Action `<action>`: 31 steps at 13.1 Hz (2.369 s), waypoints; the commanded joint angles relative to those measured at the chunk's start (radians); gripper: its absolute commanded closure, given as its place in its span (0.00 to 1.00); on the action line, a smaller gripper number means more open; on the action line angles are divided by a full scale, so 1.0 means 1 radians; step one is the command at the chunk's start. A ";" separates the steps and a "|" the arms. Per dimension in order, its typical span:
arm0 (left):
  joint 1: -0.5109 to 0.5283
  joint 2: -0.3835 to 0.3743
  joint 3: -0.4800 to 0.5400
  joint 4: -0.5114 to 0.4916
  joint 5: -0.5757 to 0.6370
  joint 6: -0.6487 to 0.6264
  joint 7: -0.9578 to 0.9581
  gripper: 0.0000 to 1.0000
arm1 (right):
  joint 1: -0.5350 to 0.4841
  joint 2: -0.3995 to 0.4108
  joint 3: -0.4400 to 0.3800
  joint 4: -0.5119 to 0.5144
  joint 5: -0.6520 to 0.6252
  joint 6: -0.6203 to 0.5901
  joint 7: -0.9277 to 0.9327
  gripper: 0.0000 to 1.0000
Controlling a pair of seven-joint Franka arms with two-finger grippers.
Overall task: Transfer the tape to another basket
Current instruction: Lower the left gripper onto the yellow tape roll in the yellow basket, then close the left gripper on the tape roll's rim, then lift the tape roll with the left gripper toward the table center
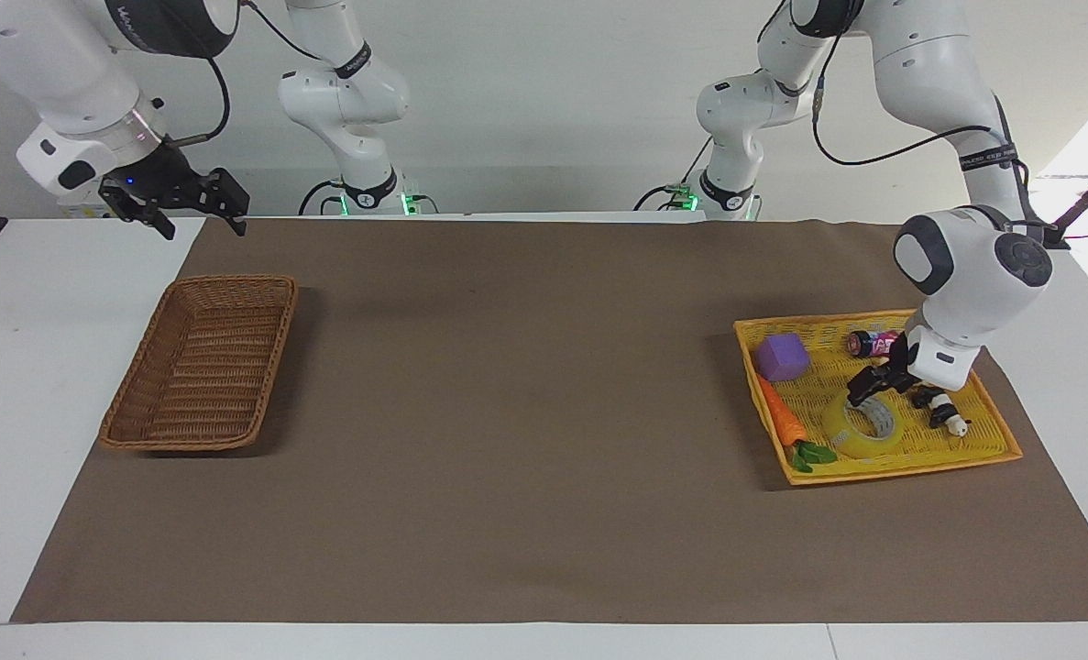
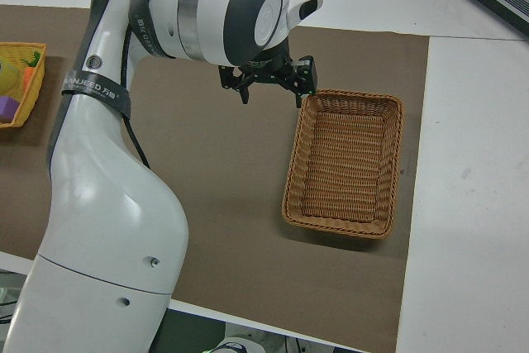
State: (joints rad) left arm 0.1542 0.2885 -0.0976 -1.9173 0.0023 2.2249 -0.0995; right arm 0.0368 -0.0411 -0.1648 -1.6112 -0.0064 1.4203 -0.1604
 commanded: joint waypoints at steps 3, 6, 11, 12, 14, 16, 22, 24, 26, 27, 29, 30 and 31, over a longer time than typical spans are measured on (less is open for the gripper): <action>0.021 0.046 -0.002 0.092 0.036 -0.027 0.009 0.08 | -0.002 -0.013 0.002 -0.015 -0.004 0.000 0.015 0.00; 0.030 0.096 -0.004 0.080 0.039 0.027 0.009 0.09 | -0.002 -0.011 0.004 -0.015 -0.004 -0.001 0.015 0.00; 0.030 0.101 -0.004 0.052 0.039 0.024 0.069 0.28 | -0.002 -0.013 0.004 -0.015 -0.004 -0.001 0.015 0.00; 0.031 0.100 -0.004 0.043 0.039 0.024 0.082 0.37 | -0.002 -0.013 0.004 -0.015 -0.004 -0.001 0.015 0.00; 0.033 0.100 -0.004 0.043 0.039 0.015 0.086 0.78 | -0.002 -0.011 0.004 -0.015 -0.004 -0.001 0.015 0.00; 0.024 0.100 -0.004 0.050 0.036 0.009 0.080 1.00 | -0.002 -0.013 0.004 -0.015 -0.004 -0.001 0.015 0.00; -0.065 0.080 -0.010 0.231 0.018 -0.243 0.072 1.00 | -0.002 -0.013 0.002 -0.015 -0.004 0.000 0.015 0.00; -0.137 0.054 -0.008 0.303 -0.031 -0.370 0.044 1.00 | -0.001 -0.013 0.004 -0.015 -0.004 0.000 0.015 0.00; -0.235 0.041 -0.016 0.353 -0.093 -0.436 -0.105 1.00 | -0.002 -0.013 0.004 -0.015 -0.004 -0.001 0.015 0.00; -0.340 0.029 -0.017 0.345 -0.110 -0.421 -0.199 1.00 | -0.002 -0.013 0.002 -0.015 -0.004 -0.001 0.013 0.00; -0.471 0.017 -0.019 0.322 -0.123 -0.360 -0.276 1.00 | -0.002 -0.013 0.004 -0.015 -0.004 -0.001 0.015 0.00; -0.526 0.017 -0.019 0.328 -0.166 -0.355 -0.295 1.00 | -0.002 -0.013 0.002 -0.015 -0.004 0.000 0.015 0.00; -0.580 0.014 -0.018 0.324 -0.192 -0.346 -0.325 1.00 | -0.003 -0.013 0.002 -0.015 -0.004 -0.001 0.016 0.00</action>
State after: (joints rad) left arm -0.3546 0.3217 -0.1356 -1.5779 -0.1429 1.8557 -0.3938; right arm 0.0368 -0.0411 -0.1648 -1.6112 -0.0064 1.4203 -0.1603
